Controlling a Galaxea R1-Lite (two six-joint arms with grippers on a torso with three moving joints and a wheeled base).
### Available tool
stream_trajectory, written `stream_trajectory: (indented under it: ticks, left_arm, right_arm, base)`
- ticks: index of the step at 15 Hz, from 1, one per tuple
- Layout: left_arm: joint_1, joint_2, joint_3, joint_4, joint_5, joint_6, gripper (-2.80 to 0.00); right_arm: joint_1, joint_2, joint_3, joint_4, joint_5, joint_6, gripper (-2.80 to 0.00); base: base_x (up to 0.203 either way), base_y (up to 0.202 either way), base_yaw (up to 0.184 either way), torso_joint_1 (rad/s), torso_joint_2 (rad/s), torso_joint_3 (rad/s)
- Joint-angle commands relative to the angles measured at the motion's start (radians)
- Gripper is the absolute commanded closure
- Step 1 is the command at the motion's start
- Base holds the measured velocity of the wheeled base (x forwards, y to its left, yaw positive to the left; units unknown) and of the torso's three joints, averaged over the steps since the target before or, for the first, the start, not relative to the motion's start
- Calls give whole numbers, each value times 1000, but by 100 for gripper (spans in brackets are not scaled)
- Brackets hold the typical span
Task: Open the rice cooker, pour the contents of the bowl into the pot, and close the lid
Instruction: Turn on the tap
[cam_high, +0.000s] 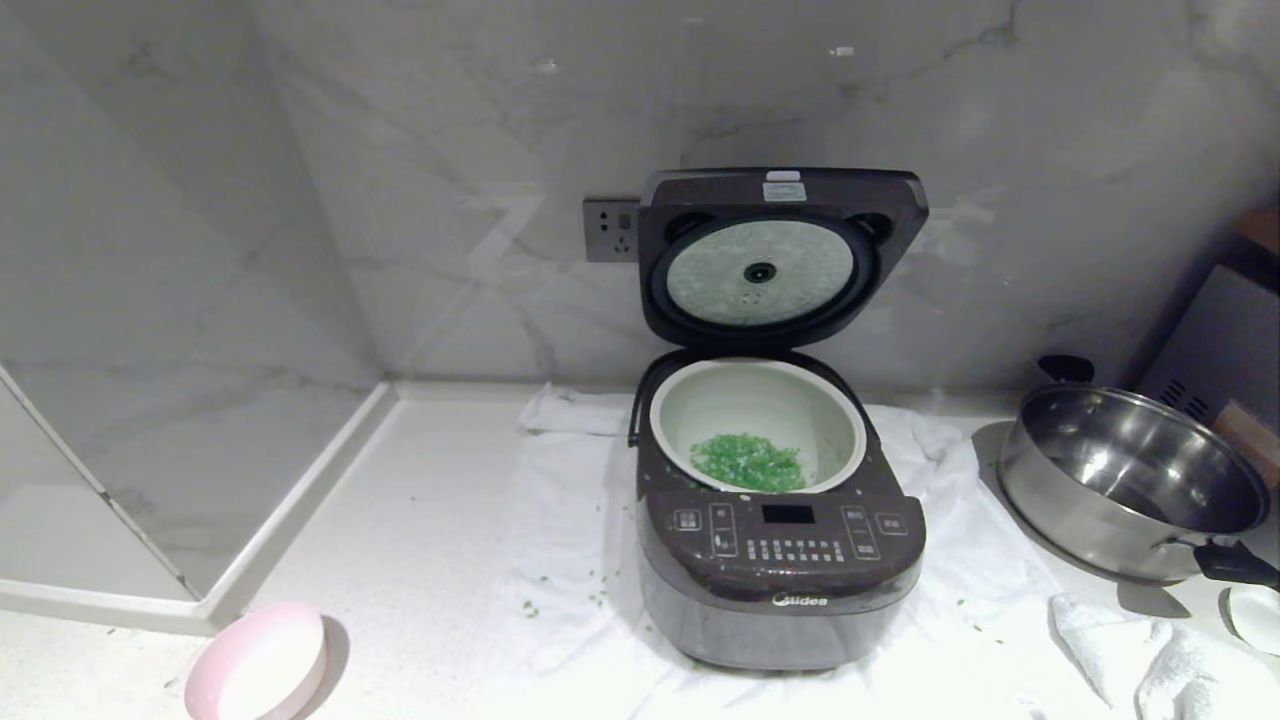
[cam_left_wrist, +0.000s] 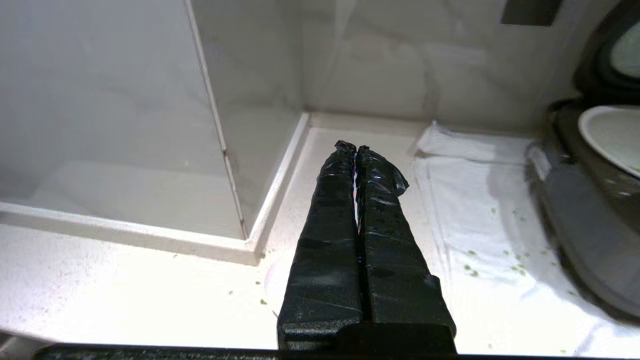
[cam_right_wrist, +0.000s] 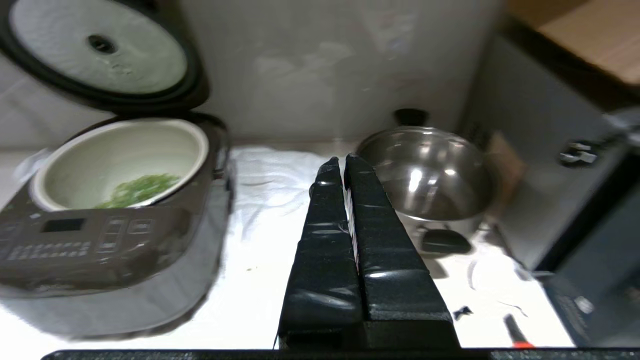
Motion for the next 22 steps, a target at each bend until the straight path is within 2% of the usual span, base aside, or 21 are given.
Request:
stream_trajectory:
  ticks: [1, 2, 5, 6, 8, 10, 13, 15, 16, 19, 22]
  left_arm:
    - [41, -95, 96, -104, 2, 14, 0]
    - [51, -104, 118, -118, 2, 38, 0]
    - [58, -164, 177, -118, 4, 51, 0]
    - [61, -193, 195, -108, 3, 52, 0]
    - [63, -229, 204, -66, -2, 56, 0]
    - [63, -262, 243, -47, -61, 65, 0]
    - [64, -319, 307, -33, -76, 72, 0]
    - [64, -325, 340, -51, -100, 73, 0]
    - [66, -325, 345, -51, -123, 73, 0]
    - [66, -325, 401, -59, -125, 74, 0]
    - [66, -325, 455, -110, -128, 70, 0]
  right_arm:
    - [-64, -75, 17, 2, -10, -5, 0]
    - [-104, -80, 14, 3, -11, -11, 0]
    - [-237, -120, 28, 3, -6, -78, 0]
    - [-243, -154, 36, 3, 6, -95, 0]
    - [-245, -173, 44, -2, 13, -68, 0]
    - [-238, -173, 37, -1, 70, -2, 0]
    - [-215, -175, -40, 29, 88, -12, 0]
    - [-115, -210, -129, 205, 80, -42, 0]
    - [-108, -233, -164, 276, 76, -64, 0]
    - [-140, -322, -93, 283, 77, -128, 0]
    - [-142, -400, 40, 285, 84, -136, 0]
  base:
    - [0, 0, 0, 0, 0, 0]
    - [0, 0, 0, 0, 0, 0]
    - [0, 0, 0, 0, 0, 0]
    - [0, 0, 0, 0, 0, 0]
    - [0, 0, 0, 0, 0, 0]
    - [0, 0, 0, 0, 0, 0]
    - [0, 0, 0, 0, 0, 0]
    - [0, 0, 0, 0, 0, 0]
    - [0, 0, 0, 0, 0, 0]
    - [0, 0, 0, 0, 0, 0]
    - [0, 0, 0, 0, 0, 0]
